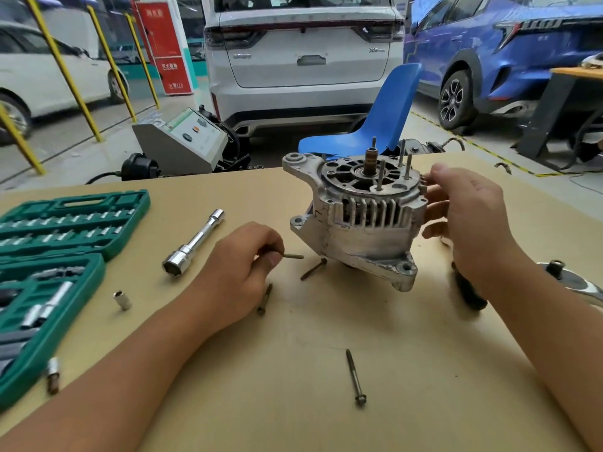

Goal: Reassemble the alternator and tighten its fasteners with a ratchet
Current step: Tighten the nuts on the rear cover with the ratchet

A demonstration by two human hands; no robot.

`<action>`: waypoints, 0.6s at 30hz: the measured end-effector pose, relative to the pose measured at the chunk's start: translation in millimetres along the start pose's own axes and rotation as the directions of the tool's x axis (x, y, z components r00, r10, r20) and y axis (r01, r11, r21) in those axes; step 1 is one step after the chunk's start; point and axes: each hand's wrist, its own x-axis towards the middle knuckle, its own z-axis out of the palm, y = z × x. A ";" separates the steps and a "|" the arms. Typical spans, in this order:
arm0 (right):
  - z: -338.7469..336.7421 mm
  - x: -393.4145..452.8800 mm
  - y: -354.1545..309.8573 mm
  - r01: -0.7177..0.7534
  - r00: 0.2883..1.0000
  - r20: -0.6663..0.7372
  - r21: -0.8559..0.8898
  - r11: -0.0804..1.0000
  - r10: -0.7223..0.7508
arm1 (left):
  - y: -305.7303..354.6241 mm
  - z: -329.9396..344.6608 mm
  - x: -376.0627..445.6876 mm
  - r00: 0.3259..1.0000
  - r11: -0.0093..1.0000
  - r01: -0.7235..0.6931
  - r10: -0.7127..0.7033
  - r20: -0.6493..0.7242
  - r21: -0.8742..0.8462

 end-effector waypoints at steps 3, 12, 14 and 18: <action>-4.7 3.4 -1.2 0.049 0.997 0.059 -0.112 0.993 -0.043 | -0.6 3.6 -0.7 0.999 1.000 0.008 -0.008 -0.046 -0.006; -53.7 40.8 24.4 -0.187 0.982 -0.129 -0.667 0.721 0.135 | 11.3 10.4 0.8 0.925 0.975 0.000 -0.084 -0.370 -0.222; -48.8 41.5 35.5 -0.224 0.965 -0.075 -0.737 0.638 0.252 | 17.1 8.6 0.6 0.917 0.964 -0.057 -0.053 -0.395 -0.261; -43.9 42.5 40.2 -0.226 0.964 -0.103 -0.804 0.551 0.245 | 29.2 4.4 5.8 0.905 0.950 -0.112 -0.024 -0.425 -0.293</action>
